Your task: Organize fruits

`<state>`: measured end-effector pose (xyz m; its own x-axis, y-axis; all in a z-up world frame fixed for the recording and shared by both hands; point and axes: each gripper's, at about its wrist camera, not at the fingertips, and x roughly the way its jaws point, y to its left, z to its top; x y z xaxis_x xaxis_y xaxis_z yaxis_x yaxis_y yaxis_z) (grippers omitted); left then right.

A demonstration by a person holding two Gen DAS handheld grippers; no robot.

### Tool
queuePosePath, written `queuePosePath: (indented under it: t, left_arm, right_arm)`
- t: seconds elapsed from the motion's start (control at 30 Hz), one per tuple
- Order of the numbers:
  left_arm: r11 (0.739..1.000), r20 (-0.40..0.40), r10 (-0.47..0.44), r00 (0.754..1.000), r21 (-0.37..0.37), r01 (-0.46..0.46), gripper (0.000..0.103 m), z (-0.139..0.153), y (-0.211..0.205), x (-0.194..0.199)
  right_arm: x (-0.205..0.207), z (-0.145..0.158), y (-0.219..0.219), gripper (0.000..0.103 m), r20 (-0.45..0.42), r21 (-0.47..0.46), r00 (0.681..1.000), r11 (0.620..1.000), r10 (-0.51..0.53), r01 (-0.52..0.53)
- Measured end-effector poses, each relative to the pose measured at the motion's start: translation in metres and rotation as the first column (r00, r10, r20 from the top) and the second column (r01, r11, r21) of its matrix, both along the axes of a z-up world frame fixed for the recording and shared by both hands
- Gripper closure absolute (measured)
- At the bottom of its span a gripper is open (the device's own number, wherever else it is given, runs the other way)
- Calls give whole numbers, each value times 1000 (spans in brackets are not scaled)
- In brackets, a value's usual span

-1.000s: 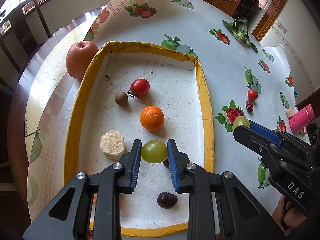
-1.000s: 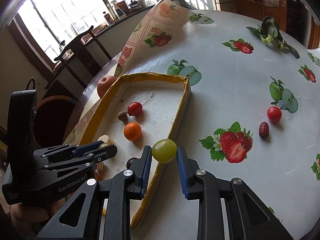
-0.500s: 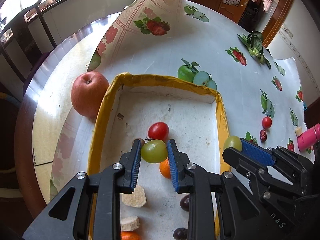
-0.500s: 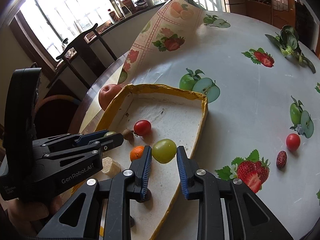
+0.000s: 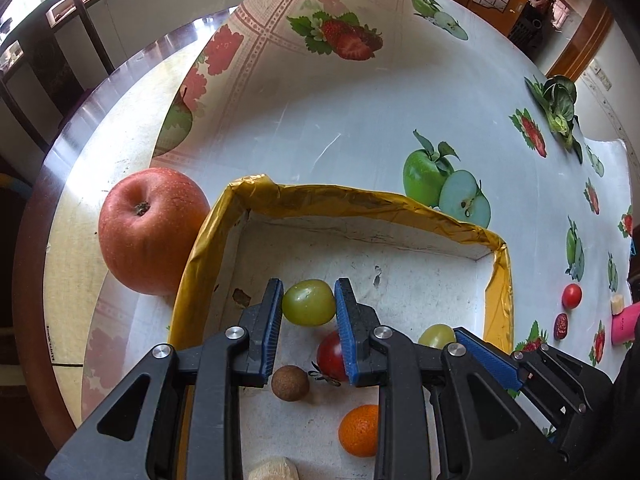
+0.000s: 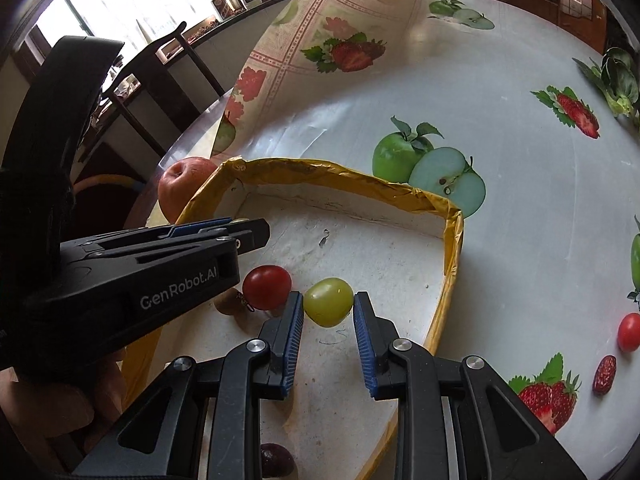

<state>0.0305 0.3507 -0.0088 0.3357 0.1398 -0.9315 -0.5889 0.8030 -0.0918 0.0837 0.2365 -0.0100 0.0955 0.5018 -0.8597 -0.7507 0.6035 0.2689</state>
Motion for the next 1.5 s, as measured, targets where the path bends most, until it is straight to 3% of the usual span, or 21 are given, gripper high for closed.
queuePosePath:
  t: [0.23,0.33,0.43,0.47,0.53,1.0,1.5]
  left_arm:
    - [1000,-20,10,1000,0,-10,78,-12,0,3]
    - [1000,-33,14,999,0,-14,64,-12,-1,3]
    - [1000,-24,20,1000,-5,-20,60,-8,-3,0]
    - [1000,-19,22,1000,-3,-22,54,-6,-3,-2]
    - [1000,-5,26,1000,-1,-26,49,-1,-5,-6]
    - [1000,44,-11,999,0,11,49,32,-35,-28]
    - [997,83,-74,994,-24,76,49,52,-85,-32]
  right_arm:
    - [0,-10,6,76,15,-26,999,999,29,-29]
    - [-1,-9,7,70,22,-28,999,999,40,-40]
    - [-3,-4,6,62,42,-30,998,999,39,-38]
    - [-4,-1,4,56,51,-31,998,999,37,-35]
    - [-5,4,0,53,63,-23,997,999,35,-33]
    - [-7,43,-68,53,82,36,995,998,-64,61]
    - [-3,48,-148,52,75,17,980,983,-184,183]
